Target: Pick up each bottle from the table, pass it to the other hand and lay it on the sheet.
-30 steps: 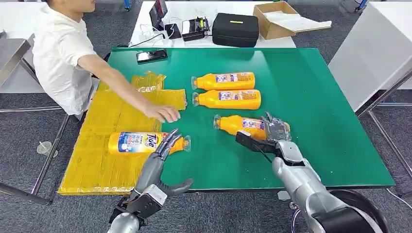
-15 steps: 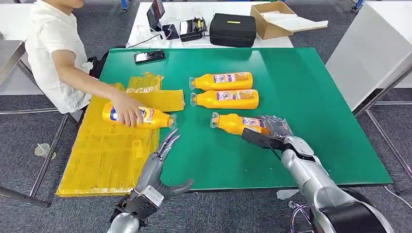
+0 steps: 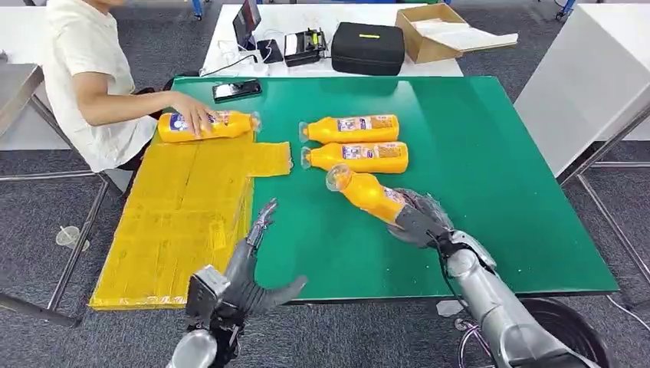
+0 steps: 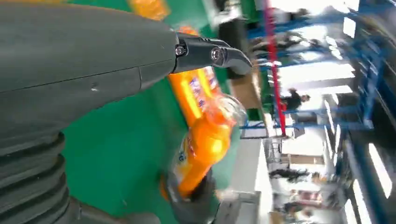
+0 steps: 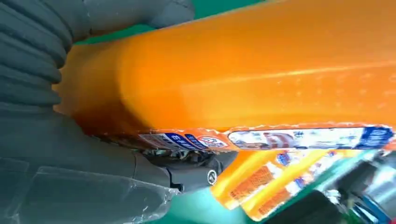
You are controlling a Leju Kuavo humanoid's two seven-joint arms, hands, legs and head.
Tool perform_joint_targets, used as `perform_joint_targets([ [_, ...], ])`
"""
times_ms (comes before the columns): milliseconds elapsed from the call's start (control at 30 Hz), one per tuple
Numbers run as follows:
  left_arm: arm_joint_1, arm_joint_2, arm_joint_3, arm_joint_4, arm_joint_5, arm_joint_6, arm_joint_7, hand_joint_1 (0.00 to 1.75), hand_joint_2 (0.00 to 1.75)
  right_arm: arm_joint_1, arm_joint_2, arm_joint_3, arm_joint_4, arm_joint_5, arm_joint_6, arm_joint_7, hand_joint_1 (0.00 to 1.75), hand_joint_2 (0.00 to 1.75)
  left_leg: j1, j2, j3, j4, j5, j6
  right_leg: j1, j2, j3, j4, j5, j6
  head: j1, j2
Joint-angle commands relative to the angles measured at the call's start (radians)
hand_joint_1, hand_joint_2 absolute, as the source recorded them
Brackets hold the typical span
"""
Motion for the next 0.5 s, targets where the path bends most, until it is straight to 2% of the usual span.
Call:
perform_joint_targets([
  [33, -0.052, -0.058, 0.034, 0.221, 0.243, 0.054, 0.118, 0.00, 1.75, 0.120, 0.094, 0.062, -0.307, -0.116, -0.041, 0.007, 1.75, 1.75, 0.001, 0.004, 0.001, -0.001, -0.001, -0.001, 0.001, 0.002, 0.000, -0.001, 0.000, -0.003, 0.000, 0.000],
  [100, -0.082, -0.057, 0.020, 0.275, 0.306, 0.039, 0.128, 0.00, 1.75, 0.090, 0.109, 0.112, -0.287, -0.137, -0.021, -0.009, 1.75, 1.75, 0.001, 0.005, 0.002, 0.000, -0.003, -0.001, 0.002, 0.003, 0.001, 0.000, -0.002, -0.006, 0.000, 0.000],
  [133, -0.099, -0.055, 0.011, 0.296, 0.331, 0.027, 0.131, 0.00, 1.75, 0.070, 0.131, 0.135, -0.264, -0.145, -0.009, -0.020, 1.75, 1.75, 0.000, 0.004, -0.003, 0.000, -0.001, -0.001, 0.001, 0.002, -0.004, 0.000, 0.000, -0.003, -0.001, 0.000],
  [300, -0.142, -0.056, -0.016, 0.310, 0.336, 0.027, 0.101, 0.00, 1.75, 0.010, 0.195, 0.222, -0.180, -0.162, 0.023, -0.024, 1.75, 1.75, 0.002, 0.004, -0.004, 0.000, -0.001, 0.000, 0.001, 0.002, -0.005, 0.000, 0.000, -0.003, 0.000, 0.000],
  [367, -0.144, -0.056, -0.019, 0.308, 0.336, 0.029, 0.100, 0.00, 1.75, 0.002, 0.200, 0.230, -0.163, -0.167, 0.020, -0.026, 1.75, 1.75, 0.002, 0.006, -0.004, 0.001, -0.002, 0.000, 0.002, 0.004, -0.005, 0.001, -0.001, -0.004, 0.000, 0.000],
  [500, -0.146, -0.056, -0.019, 0.300, 0.334, 0.045, 0.087, 0.00, 1.75, -0.004, 0.200, 0.247, -0.154, -0.180, 0.034, -0.043, 1.75, 1.75, 0.001, 0.002, -0.005, 0.000, 0.000, 0.000, 0.001, 0.000, -0.006, 0.000, -0.001, -0.003, 0.000, 0.000],
])
